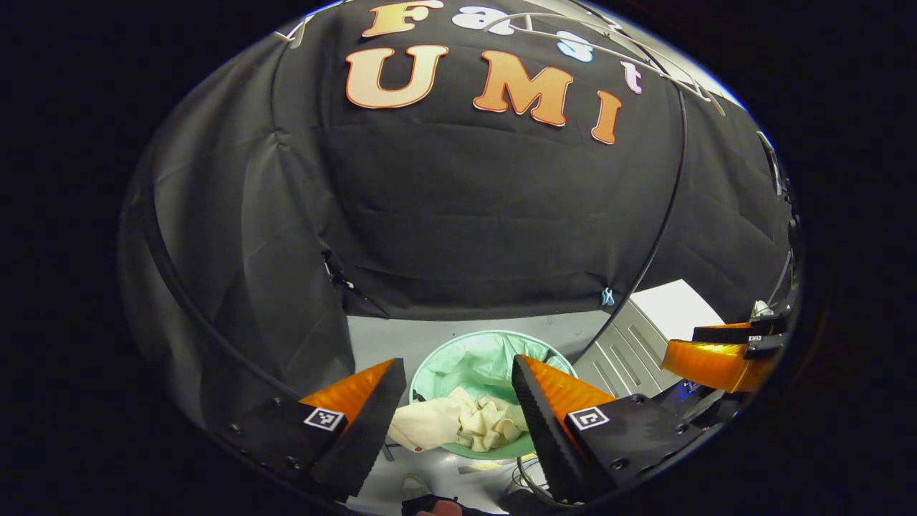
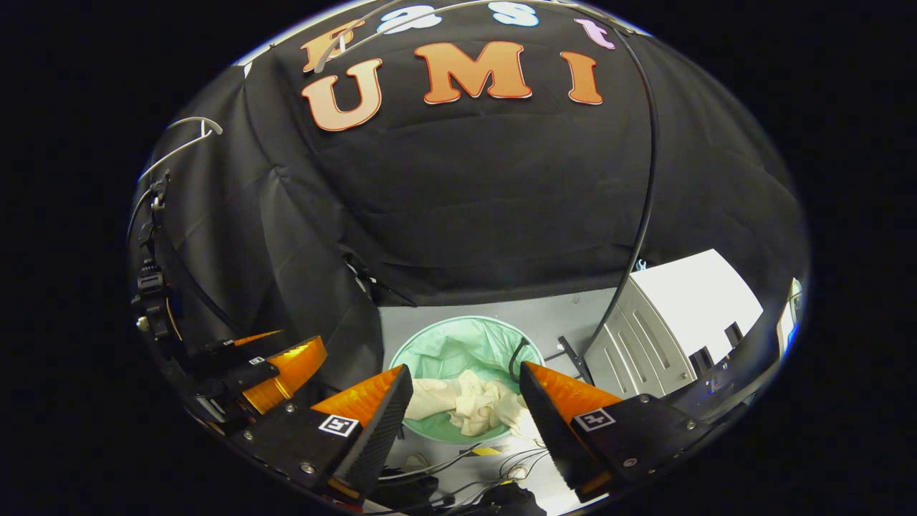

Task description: Grasp the clothes on the hanger with both hands and then place them into the laundry hamper below.

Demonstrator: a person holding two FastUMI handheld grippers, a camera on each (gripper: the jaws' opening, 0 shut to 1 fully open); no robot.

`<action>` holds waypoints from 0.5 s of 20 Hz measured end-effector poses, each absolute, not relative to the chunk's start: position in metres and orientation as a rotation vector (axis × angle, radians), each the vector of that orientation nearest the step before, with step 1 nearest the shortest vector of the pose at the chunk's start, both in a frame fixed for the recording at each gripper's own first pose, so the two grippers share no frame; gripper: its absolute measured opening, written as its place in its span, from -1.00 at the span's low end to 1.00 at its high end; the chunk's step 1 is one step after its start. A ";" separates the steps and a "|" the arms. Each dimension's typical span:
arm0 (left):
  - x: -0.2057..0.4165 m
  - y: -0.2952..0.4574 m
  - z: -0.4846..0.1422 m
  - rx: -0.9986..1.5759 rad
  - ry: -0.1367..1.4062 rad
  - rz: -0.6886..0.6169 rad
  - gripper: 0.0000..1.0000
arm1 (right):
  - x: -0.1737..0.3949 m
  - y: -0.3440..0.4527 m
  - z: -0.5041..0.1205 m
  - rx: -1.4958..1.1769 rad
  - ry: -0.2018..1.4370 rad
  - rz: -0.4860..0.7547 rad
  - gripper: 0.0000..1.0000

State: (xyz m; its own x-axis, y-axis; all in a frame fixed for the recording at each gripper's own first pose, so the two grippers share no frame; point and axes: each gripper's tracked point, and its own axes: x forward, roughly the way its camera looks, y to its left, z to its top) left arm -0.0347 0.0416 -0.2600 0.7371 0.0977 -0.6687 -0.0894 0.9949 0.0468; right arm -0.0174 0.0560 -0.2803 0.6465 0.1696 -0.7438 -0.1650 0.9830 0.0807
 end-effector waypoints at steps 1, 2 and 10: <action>-0.035 0.041 -0.256 0.012 0.730 0.102 0.95 | -0.018 0.056 -0.277 0.006 0.841 0.189 0.87; -0.035 0.041 -0.253 0.017 0.722 0.104 1.00 | -0.018 0.055 -0.274 0.007 0.834 0.187 0.87; -0.032 0.041 -0.207 0.035 0.619 0.104 0.95 | -0.009 0.045 -0.228 -0.021 0.712 0.177 0.87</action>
